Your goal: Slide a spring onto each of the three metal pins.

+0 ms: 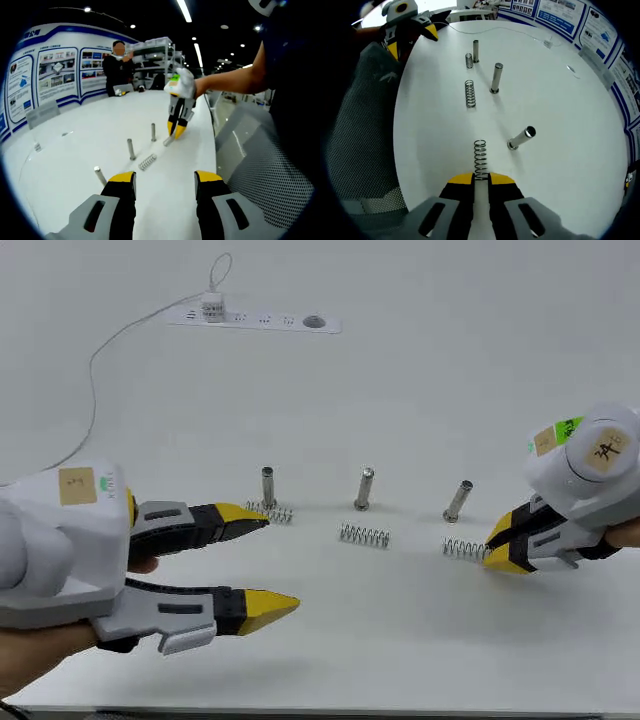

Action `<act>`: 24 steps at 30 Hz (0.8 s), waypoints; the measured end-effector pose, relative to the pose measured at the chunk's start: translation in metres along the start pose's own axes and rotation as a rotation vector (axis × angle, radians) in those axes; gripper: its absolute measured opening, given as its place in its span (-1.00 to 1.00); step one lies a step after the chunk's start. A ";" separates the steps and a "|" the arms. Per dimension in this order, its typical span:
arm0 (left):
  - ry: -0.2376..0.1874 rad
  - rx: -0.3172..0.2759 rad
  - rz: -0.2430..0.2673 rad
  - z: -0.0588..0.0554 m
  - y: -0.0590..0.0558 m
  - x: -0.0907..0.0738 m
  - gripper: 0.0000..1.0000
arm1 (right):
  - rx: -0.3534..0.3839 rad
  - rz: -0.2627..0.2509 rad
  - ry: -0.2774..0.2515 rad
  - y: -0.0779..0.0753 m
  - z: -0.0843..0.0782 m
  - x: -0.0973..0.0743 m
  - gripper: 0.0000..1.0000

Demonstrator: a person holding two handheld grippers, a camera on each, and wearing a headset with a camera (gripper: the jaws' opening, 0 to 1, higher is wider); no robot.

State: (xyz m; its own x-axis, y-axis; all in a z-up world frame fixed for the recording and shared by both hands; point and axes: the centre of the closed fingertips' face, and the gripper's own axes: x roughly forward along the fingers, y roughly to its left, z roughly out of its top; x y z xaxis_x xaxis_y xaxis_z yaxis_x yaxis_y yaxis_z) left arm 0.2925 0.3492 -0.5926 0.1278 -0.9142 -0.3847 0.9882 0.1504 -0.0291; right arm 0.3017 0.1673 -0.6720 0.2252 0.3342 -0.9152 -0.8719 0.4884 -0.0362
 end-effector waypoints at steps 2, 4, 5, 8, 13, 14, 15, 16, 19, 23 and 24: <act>0.013 0.026 -0.035 0.001 -0.003 0.008 -0.05 | 0.008 0.009 0.000 0.004 0.001 -0.001 -0.77; 0.023 0.050 -0.066 0.003 -0.006 0.014 -0.05 | 0.012 0.017 -0.021 0.009 0.008 -0.004 -0.77; 0.025 0.054 -0.076 0.004 -0.007 0.016 -0.06 | 0.011 0.019 -0.026 0.011 0.011 -0.006 -0.77; 0.031 0.069 -0.106 0.005 -0.008 0.024 -0.06 | -0.008 0.021 -0.038 0.016 0.020 -0.011 -0.77; 0.061 0.098 -0.147 0.002 -0.011 0.036 -0.09 | -0.013 0.027 -0.053 0.020 0.028 -0.011 -0.78; 0.062 0.100 -0.155 0.002 -0.012 0.038 -0.09 | -0.014 0.031 -0.055 0.022 0.030 -0.012 -0.78; 0.064 0.102 -0.162 0.002 -0.013 0.041 -0.09 | -0.022 0.036 -0.060 0.025 0.033 -0.013 -0.78; 0.065 0.104 -0.169 0.002 -0.014 0.043 -0.09 | -0.031 0.043 -0.067 0.029 0.038 -0.015 -0.78; 0.072 0.114 -0.186 0.000 -0.015 0.049 -0.10 | -0.058 0.055 -0.084 0.038 0.051 -0.020 -0.78; 0.074 0.127 -0.201 0.003 -0.019 0.054 -0.12 | -0.092 0.067 -0.102 0.046 0.068 -0.027 -0.78; 0.074 0.128 -0.202 0.003 -0.019 0.055 -0.12 | -0.100 0.071 -0.104 0.048 0.071 -0.028 -0.78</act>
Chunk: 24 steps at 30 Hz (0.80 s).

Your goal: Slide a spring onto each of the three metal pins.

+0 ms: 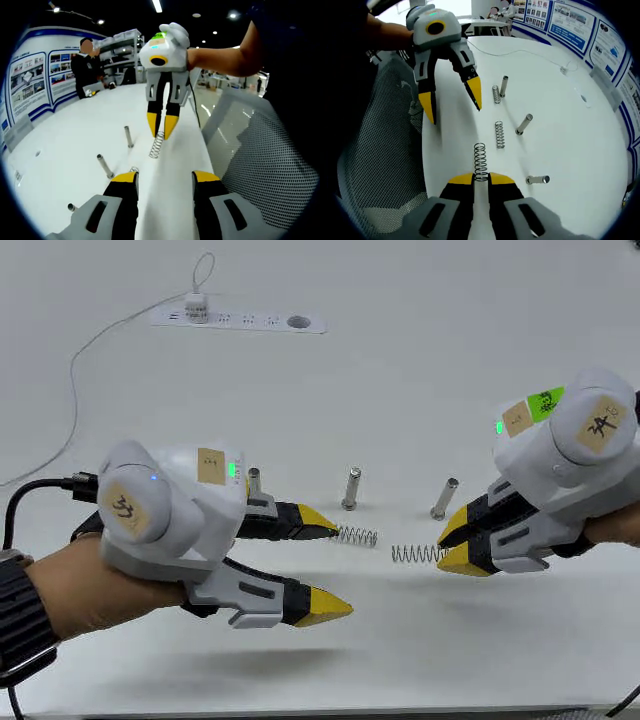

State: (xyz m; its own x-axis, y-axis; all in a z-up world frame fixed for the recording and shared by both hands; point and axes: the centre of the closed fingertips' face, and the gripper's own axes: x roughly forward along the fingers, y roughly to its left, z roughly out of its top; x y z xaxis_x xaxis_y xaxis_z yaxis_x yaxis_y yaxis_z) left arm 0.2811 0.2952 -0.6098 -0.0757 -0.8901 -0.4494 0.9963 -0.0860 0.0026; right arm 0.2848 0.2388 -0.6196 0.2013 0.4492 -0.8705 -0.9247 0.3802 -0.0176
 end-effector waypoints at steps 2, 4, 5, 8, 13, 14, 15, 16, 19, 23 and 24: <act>-0.001 0.005 0.000 0.001 0.001 0.001 -0.13 | -0.027 0.008 -0.008 0.004 0.010 0.000 -0.78; -0.001 0.006 0.001 0.001 0.002 0.002 -0.15 | -0.048 0.018 -0.013 0.008 0.019 0.001 -0.78; -0.001 0.007 0.002 0.001 0.003 0.002 -0.16 | -0.057 0.021 -0.013 0.008 0.021 0.002 -0.78; 0.002 0.017 0.005 0.000 0.004 0.002 -0.23 | -0.083 0.028 -0.005 0.011 0.028 0.005 -0.78; -0.003 0.038 0.007 0.002 0.001 0.003 -0.36 | -0.117 0.045 0.005 0.015 0.036 0.010 -0.78; -0.005 0.041 0.008 0.003 0.001 0.004 -0.39 | -0.126 0.047 0.007 0.016 0.038 0.011 -0.78; -0.004 0.045 0.008 0.003 0.001 0.004 -0.43 | -0.127 0.047 0.008 0.016 0.040 0.011 -0.78; -0.004 0.049 0.009 0.003 0.001 0.004 -0.47 | -0.130 0.049 0.007 0.017 0.041 0.012 -0.78; 0.004 0.064 0.002 0.003 0.000 0.006 -0.64 | -0.136 0.056 0.005 0.019 0.044 0.013 -0.78; 0.012 0.074 -0.004 0.002 -0.002 0.007 -0.74 | -0.141 0.061 0.012 0.022 0.044 0.014 -0.78; 0.017 0.076 -0.007 0.001 -0.003 0.008 -0.74 | -0.141 0.062 0.013 0.023 0.044 0.014 -0.78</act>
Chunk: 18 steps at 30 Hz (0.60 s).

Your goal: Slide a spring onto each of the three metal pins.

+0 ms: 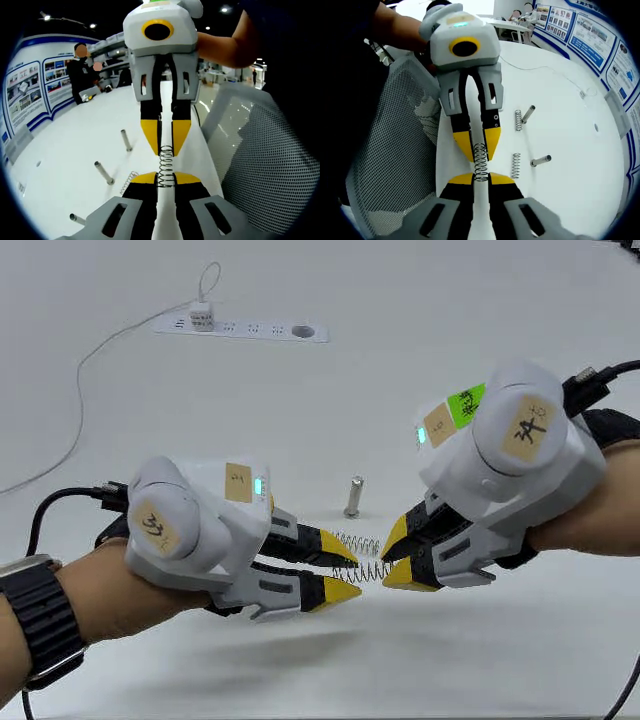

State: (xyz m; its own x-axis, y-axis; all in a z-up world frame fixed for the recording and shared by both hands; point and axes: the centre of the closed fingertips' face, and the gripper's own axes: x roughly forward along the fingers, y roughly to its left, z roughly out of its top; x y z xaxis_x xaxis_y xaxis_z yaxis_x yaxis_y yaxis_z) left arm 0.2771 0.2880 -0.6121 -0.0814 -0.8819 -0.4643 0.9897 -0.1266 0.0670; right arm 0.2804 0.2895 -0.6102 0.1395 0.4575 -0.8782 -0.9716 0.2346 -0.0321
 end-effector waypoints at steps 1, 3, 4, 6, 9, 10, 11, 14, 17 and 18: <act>0.003 0.001 0.000 0.000 -0.001 0.000 -0.75 | -0.002 -0.001 0.001 0.000 0.000 0.000 -0.78; 0.007 0.000 -0.006 -0.001 -0.003 0.001 -0.76 | -0.001 -0.002 0.001 0.001 0.000 0.000 -0.78; 0.009 0.000 -0.008 -0.001 -0.003 0.001 -0.76 | -0.001 -0.002 0.000 0.002 0.001 0.000 -0.78; 0.011 0.002 -0.011 -0.001 -0.004 0.002 -0.77 | 0.001 -0.003 -0.002 0.003 0.001 -0.001 -0.77; 0.011 0.001 -0.011 -0.001 -0.004 0.001 -0.78 | 0.007 -0.001 -0.007 0.003 0.001 0.000 -0.77; 0.011 0.002 -0.014 -0.001 -0.005 0.001 -0.78 | 0.016 0.000 -0.017 0.003 0.002 0.000 -0.77; 0.011 0.004 -0.015 -0.001 -0.005 0.001 -0.79 | 0.022 0.003 -0.024 0.003 0.002 0.000 -0.76; -0.006 -0.004 -0.014 0.002 -0.004 -0.001 -0.79 | 0.036 0.009 -0.036 0.005 0.003 0.003 -0.68; -0.021 -0.006 -0.010 0.006 -0.004 -0.001 -0.79 | 0.033 0.008 -0.024 0.006 0.000 0.007 -0.68; -0.022 -0.005 -0.010 0.007 -0.004 -0.001 -0.79 | 0.038 0.007 -0.027 0.006 0.001 0.007 -0.69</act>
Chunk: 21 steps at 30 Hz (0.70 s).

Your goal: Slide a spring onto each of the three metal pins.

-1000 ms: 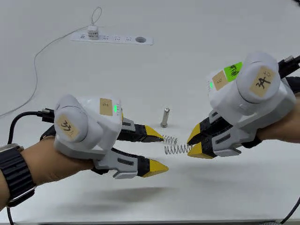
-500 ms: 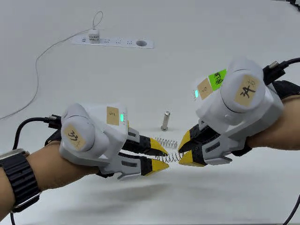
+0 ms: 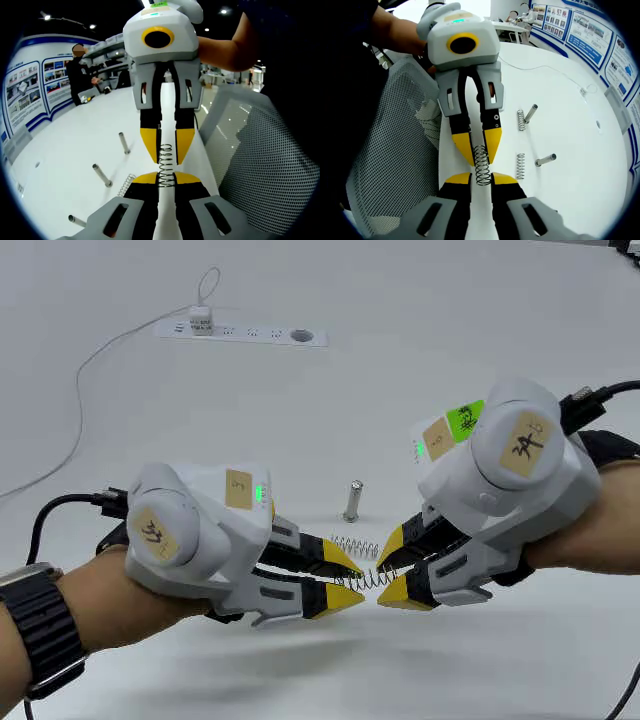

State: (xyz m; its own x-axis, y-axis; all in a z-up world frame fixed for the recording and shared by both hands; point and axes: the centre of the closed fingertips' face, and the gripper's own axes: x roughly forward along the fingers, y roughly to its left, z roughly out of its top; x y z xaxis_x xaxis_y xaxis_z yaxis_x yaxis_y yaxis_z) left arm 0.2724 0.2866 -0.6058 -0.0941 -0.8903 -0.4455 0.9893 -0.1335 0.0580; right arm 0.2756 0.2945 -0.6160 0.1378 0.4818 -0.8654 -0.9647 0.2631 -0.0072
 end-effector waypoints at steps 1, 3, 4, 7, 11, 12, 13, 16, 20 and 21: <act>0.000 0.002 -0.002 0.000 -0.001 0.000 -0.79 | 0.005 -0.002 0.000 0.000 0.000 -0.001 -0.72; -0.001 0.004 0.000 0.000 -0.001 0.001 -0.79 | 0.003 -0.010 -0.002 -0.001 0.001 -0.002 -0.76; -0.006 0.000 -0.002 0.001 -0.001 0.001 -0.79 | 0.005 -0.010 -0.001 -0.001 0.001 -0.003 -0.76; -0.013 -0.010 0.001 0.001 0.001 0.002 -0.79 | -0.001 -0.023 -0.019 -0.001 0.009 -0.009 -0.76; -0.014 -0.008 0.000 0.002 0.000 0.003 -0.78 | -0.006 -0.025 -0.042 0.000 0.019 -0.012 -0.76; -0.013 -0.007 0.001 0.002 0.001 0.004 -0.78 | -0.016 -0.029 -0.044 0.000 0.021 -0.012 -0.76; -0.013 -0.007 0.000 0.003 0.001 0.004 -0.78 | -0.019 -0.029 -0.045 0.001 0.023 -0.012 -0.76; -0.014 -0.009 -0.003 0.002 0.000 0.005 -0.78 | -0.030 -0.030 -0.041 0.002 0.026 -0.011 -0.76; -0.017 -0.010 -0.004 0.002 -0.001 0.006 -0.78 | -0.028 -0.026 -0.027 0.003 0.025 -0.011 -0.77; -0.019 -0.011 -0.002 0.003 -0.001 0.006 -0.78 | -0.027 -0.026 -0.027 0.002 0.025 -0.011 -0.77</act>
State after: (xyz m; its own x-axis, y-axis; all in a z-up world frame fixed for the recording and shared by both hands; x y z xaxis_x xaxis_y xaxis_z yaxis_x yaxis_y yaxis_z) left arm 0.2705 0.2806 -0.6062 -0.0984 -0.8983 -0.4283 0.9903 -0.1310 0.0472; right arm 0.2771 0.3103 -0.5940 0.1688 0.4972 -0.8511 -0.9664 0.2532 -0.0438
